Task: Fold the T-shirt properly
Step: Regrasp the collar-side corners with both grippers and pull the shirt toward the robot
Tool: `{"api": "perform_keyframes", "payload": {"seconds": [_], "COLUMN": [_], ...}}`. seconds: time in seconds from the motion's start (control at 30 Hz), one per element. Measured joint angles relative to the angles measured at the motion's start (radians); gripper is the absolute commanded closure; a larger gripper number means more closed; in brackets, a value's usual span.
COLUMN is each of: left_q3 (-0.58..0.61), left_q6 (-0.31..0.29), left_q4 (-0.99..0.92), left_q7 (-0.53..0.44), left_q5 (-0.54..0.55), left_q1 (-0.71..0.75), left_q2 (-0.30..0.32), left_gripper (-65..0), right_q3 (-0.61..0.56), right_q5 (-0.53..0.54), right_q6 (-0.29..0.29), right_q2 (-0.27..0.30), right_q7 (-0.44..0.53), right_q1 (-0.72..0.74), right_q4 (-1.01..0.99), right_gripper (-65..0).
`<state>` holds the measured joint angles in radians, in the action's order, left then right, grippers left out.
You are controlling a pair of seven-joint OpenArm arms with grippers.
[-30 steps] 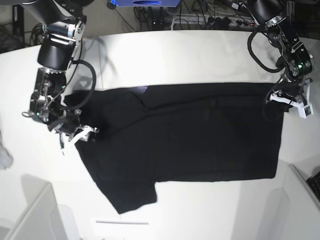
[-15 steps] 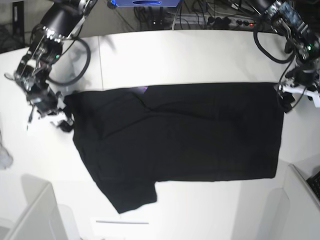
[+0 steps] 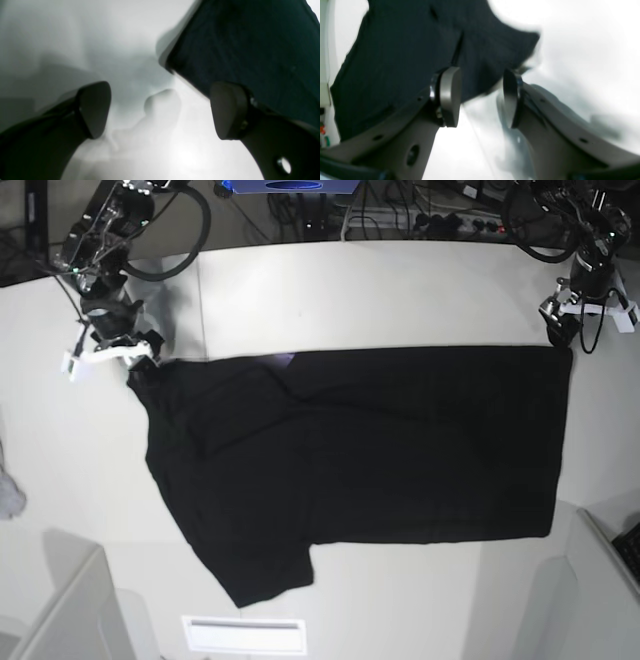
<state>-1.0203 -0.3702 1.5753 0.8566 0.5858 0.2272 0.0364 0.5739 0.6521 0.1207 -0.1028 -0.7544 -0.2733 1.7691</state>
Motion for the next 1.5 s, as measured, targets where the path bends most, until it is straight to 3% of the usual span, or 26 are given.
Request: {"api": "perform_keyframes", "payload": {"seconds": [0.27, 0.47, 0.77, 1.2, 1.27, 1.5], "left_q3": [0.007, 0.005, 0.001, 0.044, 0.071, 0.075], "left_q6": [0.0, 0.002, -0.001, -0.005, -0.005, -0.004], "left_q4": [-0.052, -0.114, -0.165, -0.19, -0.19, -0.195], "left_q7": [0.0, -0.015, -0.032, -0.045, -0.044, -0.028], "left_q5": [-0.001, 0.003, -0.073, -0.072, -0.068, -0.069], "left_q1": [-0.082, -0.117, -0.178, -0.204, -0.202, -0.201], "left_q2": [0.0, 0.034, 0.042, 0.048, 0.048, 0.042], "left_gripper": [-60.2, -60.2, -60.1, -59.7, -55.9, -28.5], "right_q3": [0.002, 0.002, 0.002, 0.001, 0.001, 0.001], "right_q5": [0.0, -0.002, 0.001, 0.021, 0.022, 0.022], "right_q6": [-0.001, -0.001, 0.003, 0.018, 0.018, 0.018], "right_q2": [0.003, 0.006, 0.021, 0.069, 0.067, 0.067], "right_q7": [0.056, 0.056, 0.063, 0.091, 0.101, 0.101], "right_q1": [0.004, 0.049, 0.095, 0.149, 0.148, 0.148], "right_q4": [-0.029, -0.117, -0.207, -0.302, -0.303, -0.303], "right_gripper": [-26.7, -33.3, -33.0, -32.7, -32.7, -32.7]}}
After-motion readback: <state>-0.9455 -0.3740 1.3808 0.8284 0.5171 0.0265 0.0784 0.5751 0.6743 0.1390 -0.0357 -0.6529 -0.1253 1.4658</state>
